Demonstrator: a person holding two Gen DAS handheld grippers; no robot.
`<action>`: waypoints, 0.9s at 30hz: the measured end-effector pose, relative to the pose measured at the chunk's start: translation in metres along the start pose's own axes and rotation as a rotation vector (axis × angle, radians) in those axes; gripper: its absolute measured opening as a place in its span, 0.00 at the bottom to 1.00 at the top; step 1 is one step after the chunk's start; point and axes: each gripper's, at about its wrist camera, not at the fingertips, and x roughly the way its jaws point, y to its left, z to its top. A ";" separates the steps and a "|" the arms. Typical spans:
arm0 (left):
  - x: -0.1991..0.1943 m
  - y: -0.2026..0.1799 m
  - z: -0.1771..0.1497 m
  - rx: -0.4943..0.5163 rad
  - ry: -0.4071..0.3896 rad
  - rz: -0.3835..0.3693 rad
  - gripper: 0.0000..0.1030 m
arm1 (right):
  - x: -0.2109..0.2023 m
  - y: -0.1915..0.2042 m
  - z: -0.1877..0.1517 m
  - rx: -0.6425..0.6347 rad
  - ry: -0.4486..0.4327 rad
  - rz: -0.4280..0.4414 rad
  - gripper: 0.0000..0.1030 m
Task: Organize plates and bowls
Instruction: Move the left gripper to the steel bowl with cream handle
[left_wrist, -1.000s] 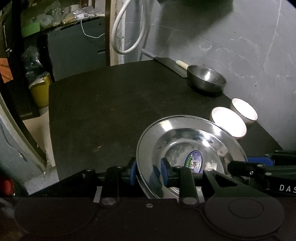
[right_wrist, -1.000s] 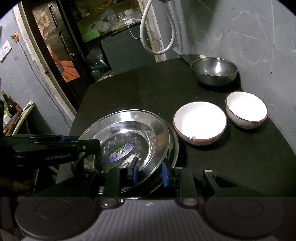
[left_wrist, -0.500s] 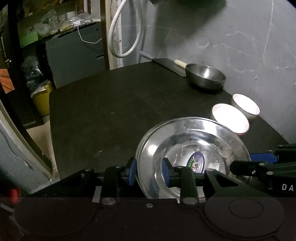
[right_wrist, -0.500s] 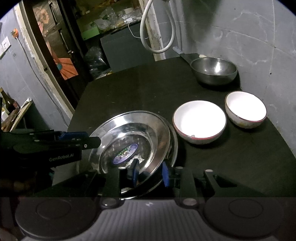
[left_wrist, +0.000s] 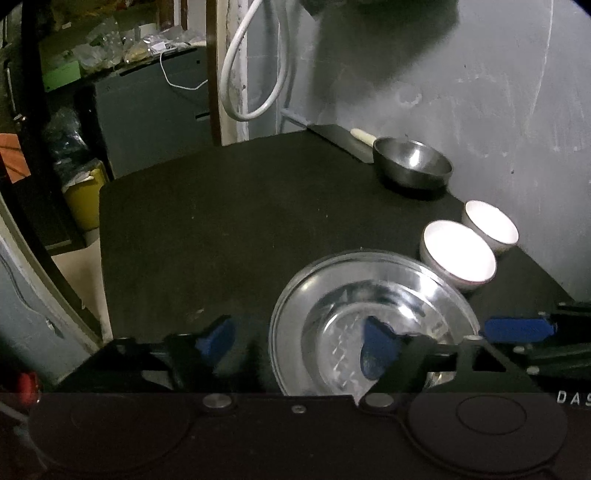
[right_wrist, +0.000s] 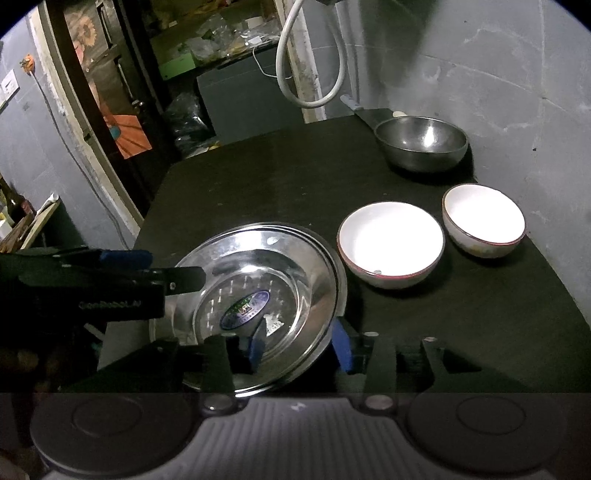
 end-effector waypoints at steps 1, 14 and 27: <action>-0.001 0.000 0.001 -0.005 -0.007 0.004 0.91 | -0.001 0.000 0.000 0.001 -0.003 -0.001 0.50; 0.016 0.001 0.028 0.001 -0.027 -0.032 0.99 | -0.015 -0.020 0.010 0.048 -0.073 -0.005 1.00; 0.085 -0.002 0.114 -0.054 -0.145 -0.087 0.99 | 0.013 -0.073 0.069 0.103 -0.199 -0.143 1.00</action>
